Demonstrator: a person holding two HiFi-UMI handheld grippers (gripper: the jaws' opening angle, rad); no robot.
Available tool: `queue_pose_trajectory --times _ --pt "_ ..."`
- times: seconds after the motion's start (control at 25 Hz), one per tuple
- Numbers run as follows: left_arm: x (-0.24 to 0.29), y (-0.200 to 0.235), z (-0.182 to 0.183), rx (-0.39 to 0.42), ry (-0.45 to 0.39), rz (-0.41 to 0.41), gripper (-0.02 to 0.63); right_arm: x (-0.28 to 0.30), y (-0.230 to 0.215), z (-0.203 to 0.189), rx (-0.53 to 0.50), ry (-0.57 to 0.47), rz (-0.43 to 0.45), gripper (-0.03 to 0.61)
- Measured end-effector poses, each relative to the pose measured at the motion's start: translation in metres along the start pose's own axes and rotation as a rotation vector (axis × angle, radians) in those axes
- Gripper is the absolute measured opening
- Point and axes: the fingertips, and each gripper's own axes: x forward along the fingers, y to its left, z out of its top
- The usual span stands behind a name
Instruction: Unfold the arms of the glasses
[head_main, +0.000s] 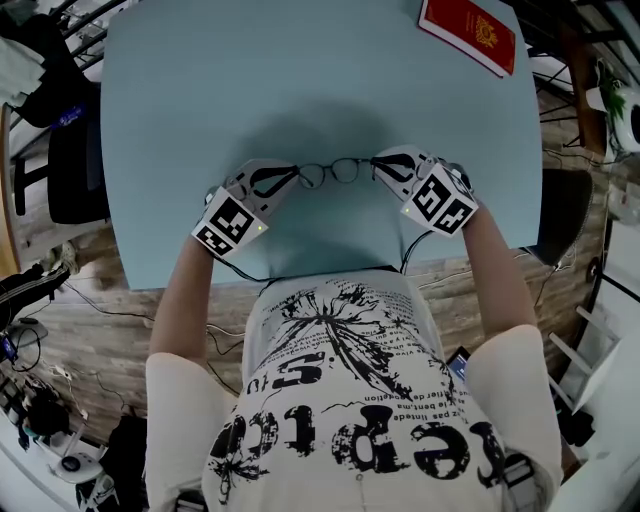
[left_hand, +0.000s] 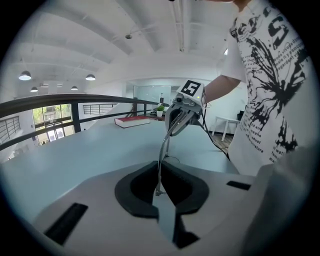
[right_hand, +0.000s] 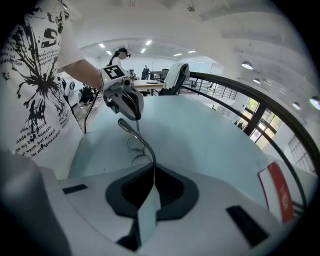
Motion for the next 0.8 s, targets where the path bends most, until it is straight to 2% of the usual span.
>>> queue_pose_trajectory --times 0.24,0.36,0.56,0.8 --pt "0.0 0.0 -0.002 -0.007 0.026 0.008 0.037 0.0 0.005 0.01 -0.004 -0.016 0.0 0.023" --pt "0.002 -0.001 -0.002 -0.023 0.034 0.018 0.153 0.001 0.009 0.014 0.0 -0.03 0.0 0.025" --pt "-0.004 -0.002 0.003 -0.023 0.023 0.05 0.191 0.002 0.014 0.019 0.015 -0.038 0.002 0.032" --pt "-0.02 -0.01 0.01 -0.018 0.001 0.069 0.233 0.001 0.026 0.025 0.03 -0.046 0.005 0.123"
